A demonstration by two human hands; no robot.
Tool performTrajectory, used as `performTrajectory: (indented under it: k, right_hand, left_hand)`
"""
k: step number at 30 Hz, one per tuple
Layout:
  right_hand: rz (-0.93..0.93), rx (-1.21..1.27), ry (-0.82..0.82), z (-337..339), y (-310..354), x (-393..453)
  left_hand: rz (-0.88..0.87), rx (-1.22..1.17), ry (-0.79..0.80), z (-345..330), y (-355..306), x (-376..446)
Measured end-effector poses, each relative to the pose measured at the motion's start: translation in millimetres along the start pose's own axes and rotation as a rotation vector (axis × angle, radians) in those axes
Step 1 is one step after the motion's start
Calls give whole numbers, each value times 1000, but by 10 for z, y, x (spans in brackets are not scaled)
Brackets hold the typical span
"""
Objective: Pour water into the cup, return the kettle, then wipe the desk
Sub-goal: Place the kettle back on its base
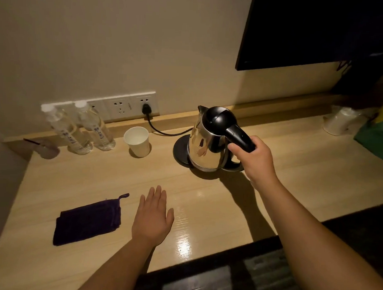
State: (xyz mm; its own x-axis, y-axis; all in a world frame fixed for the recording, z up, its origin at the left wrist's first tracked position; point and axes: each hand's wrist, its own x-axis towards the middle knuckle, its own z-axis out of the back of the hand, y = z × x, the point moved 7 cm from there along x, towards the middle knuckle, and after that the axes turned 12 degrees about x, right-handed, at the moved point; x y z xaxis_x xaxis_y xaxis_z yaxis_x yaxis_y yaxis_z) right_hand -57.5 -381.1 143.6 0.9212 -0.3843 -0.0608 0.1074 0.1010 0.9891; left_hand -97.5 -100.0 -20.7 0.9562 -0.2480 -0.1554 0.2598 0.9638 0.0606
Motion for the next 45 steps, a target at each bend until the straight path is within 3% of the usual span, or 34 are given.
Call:
performTrajectory:
  k: [12, 35, 41, 43, 45]
  right_hand:
    - [16, -17, 73, -674, -79, 389]
    - [31, -199, 165, -660, -129, 503]
    - [259, -398, -124, -387, -323, -109]
    - [291, -515, -61, -464, -544, -428]
    - [336, -707, 129, -685, -829, -688]
  left_hand:
    - [-1, 2, -1, -17, 21, 12]
    - [-3, -32, -10, -38, 27, 16]
    - [-6, -23, 6, -57, 34, 13]
    - [-9, -22, 5, -48, 30, 19]
    - [-8, -23, 4, -47, 31, 19]
